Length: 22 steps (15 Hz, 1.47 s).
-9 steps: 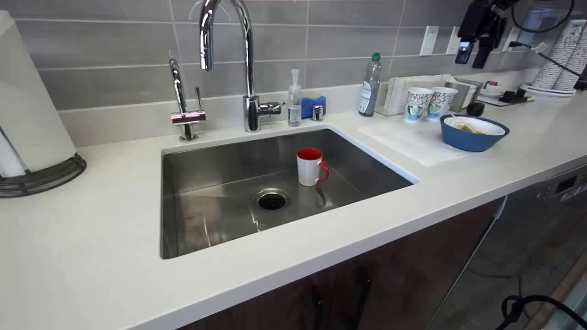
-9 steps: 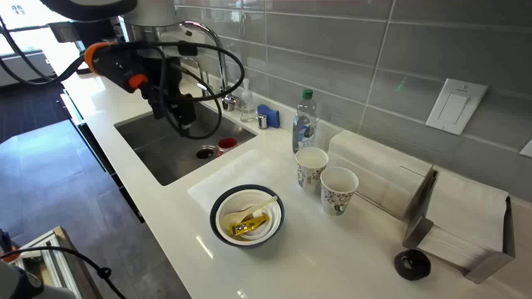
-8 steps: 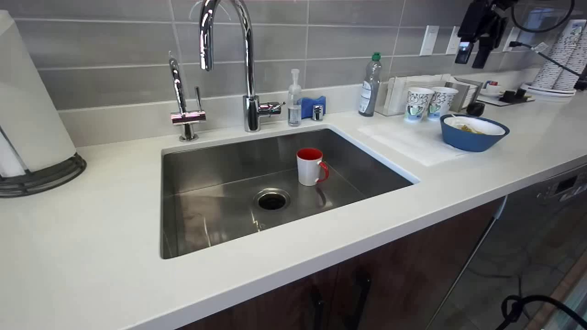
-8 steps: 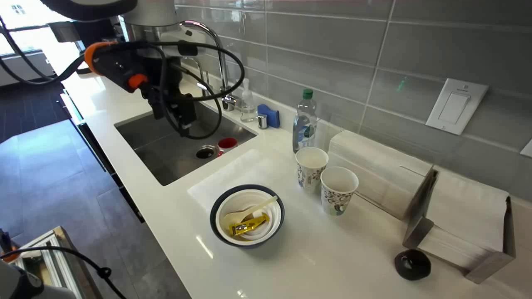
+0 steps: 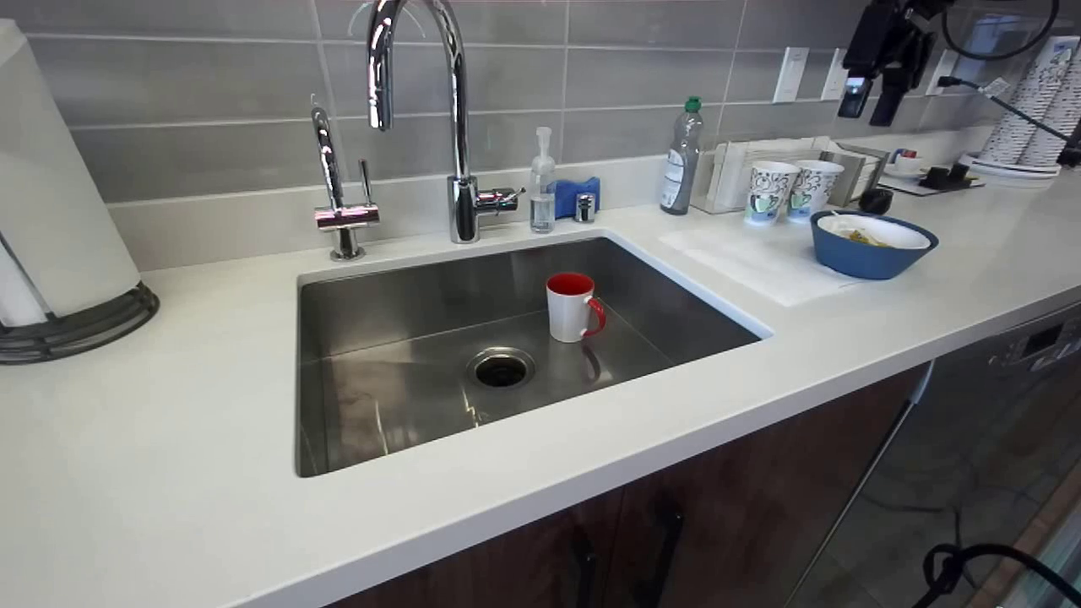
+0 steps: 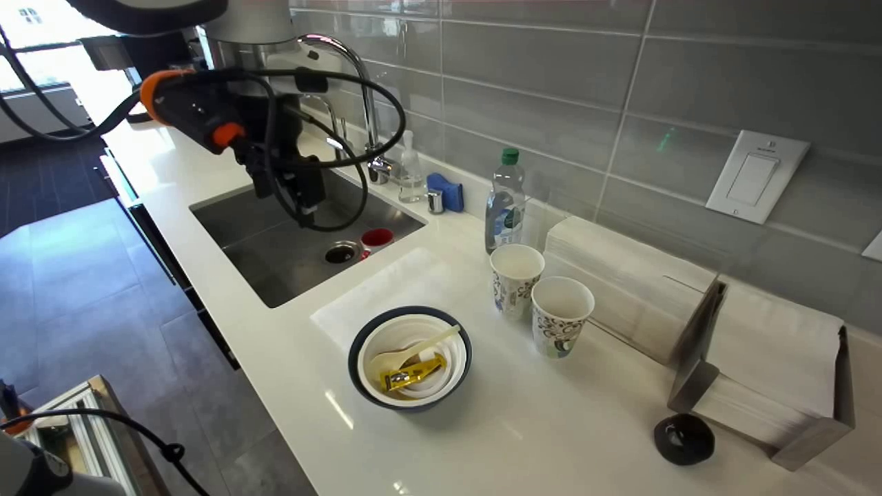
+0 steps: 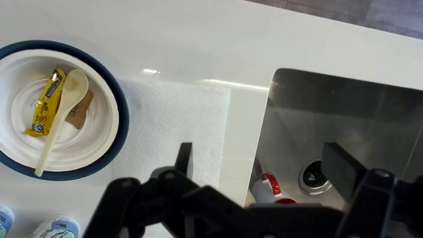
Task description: Put the spoon into the cup on the right
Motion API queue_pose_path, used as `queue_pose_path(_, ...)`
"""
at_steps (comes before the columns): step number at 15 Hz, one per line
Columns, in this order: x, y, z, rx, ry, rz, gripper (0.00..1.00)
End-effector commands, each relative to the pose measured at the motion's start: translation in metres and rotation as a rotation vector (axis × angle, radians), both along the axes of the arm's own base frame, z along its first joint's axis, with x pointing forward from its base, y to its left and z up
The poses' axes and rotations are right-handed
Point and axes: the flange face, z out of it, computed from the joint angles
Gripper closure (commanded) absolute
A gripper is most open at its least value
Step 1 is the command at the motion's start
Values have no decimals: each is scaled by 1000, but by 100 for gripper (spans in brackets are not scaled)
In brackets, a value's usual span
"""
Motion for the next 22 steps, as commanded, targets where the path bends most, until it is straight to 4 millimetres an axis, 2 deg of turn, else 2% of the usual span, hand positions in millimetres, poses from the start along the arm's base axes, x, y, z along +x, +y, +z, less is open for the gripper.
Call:
queue_pose_path(1,6,-24,-2,-42,-27,-36,0)
queue_pose_path(6,6,-102,-24,-108,-61,-168,0)
queue_pose_path(10,9,-147,-57,-158,-48,-272,0)
queue_pose_path(15,27,-170,-98,-203,-76,-358,0)
queue_pose_path(16,30,-171,-105,-211,-75,-365,10)
queue_pose_path(18,36,-174,-117,-218,-73,-378,17)
queue_pose_path(19,38,-176,-122,-222,-75,-382,30)
queue_pose_path(20,41,-178,-126,-227,-89,-388,24)
queue_pose_path(22,45,-181,-133,-233,-101,-394,35)
